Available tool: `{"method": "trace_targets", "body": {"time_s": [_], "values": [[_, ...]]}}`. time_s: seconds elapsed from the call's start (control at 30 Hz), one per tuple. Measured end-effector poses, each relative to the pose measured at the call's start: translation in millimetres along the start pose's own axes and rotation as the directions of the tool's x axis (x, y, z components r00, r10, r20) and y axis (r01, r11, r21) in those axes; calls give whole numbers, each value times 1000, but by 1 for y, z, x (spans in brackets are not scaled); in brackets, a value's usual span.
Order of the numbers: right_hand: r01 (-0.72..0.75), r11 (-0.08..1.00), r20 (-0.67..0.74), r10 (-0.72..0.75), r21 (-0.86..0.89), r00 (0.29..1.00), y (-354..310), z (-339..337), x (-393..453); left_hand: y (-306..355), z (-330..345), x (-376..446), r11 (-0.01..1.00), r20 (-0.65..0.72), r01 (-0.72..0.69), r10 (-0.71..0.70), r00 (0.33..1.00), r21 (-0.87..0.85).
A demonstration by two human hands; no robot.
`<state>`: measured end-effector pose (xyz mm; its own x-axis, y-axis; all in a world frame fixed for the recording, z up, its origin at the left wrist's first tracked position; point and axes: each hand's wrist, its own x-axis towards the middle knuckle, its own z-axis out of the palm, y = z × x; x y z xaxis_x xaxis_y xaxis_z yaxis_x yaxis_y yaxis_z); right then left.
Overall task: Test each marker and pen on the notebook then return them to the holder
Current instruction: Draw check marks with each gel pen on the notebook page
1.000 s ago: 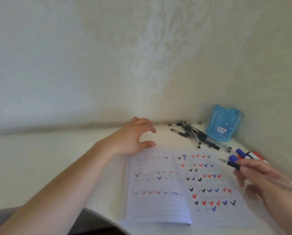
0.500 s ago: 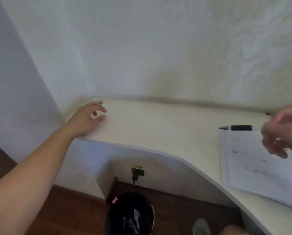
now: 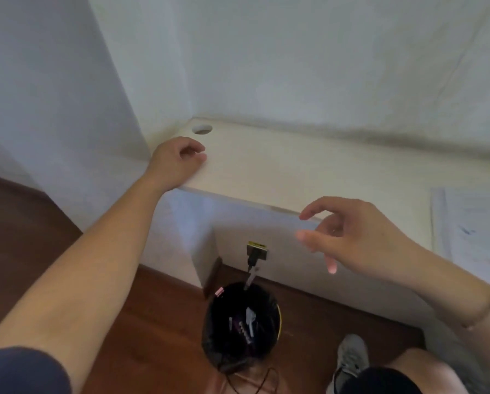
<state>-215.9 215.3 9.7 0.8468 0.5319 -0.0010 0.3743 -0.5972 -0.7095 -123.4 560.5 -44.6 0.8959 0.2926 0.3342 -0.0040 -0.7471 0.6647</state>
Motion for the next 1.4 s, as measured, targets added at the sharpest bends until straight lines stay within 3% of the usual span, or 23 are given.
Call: {"method": "trace_targets", "body": {"time_s": [0.17,0.3,0.4,0.53,0.6,0.73,0.9,0.97,1.07,1.17,1.27,1.4], "values": [[81,986,-147,-59,145,987,-2,-29,-17,8,3,5,997,-4,37,-36,999,75],[193,926,-382,-59,324,922,3,-80,-43,28,10,20,979,5,127,-129,992,160],[207,920,-516,-5,334,857,21,-123,-73,66,31,31,988,63,-24,15,998,152],[18,948,-630,196,316,751,68,-163,-112,150,78,26,962,181,-269,255,950,55],[-130,941,-660,314,312,682,98,-176,-127,202,108,17,914,251,-403,399,882,-39],[-438,878,-708,433,192,558,155,-187,-146,305,179,-14,751,352,-637,652,672,-174],[-605,795,-752,424,42,505,194,-194,-159,403,273,-47,558,562,-807,737,375,-192],[-603,794,-750,440,69,494,201,-198,-163,427,305,-50,477,592,-871,737,326,-115],[-626,776,-734,470,78,490,208,-202,-166,441,341,-49,430,572,-903,740,354,3],[-638,768,-740,461,56,489,210,-205,-168,439,358,-46,443,549,-896,742,385,29],[-641,767,-760,436,34,482,206,-208,-169,432,351,-41,464,537,-886,741,402,24],[-642,767,-766,417,7,490,199,-207,-170,410,314,-28,474,626,-876,657,420,91]]}}
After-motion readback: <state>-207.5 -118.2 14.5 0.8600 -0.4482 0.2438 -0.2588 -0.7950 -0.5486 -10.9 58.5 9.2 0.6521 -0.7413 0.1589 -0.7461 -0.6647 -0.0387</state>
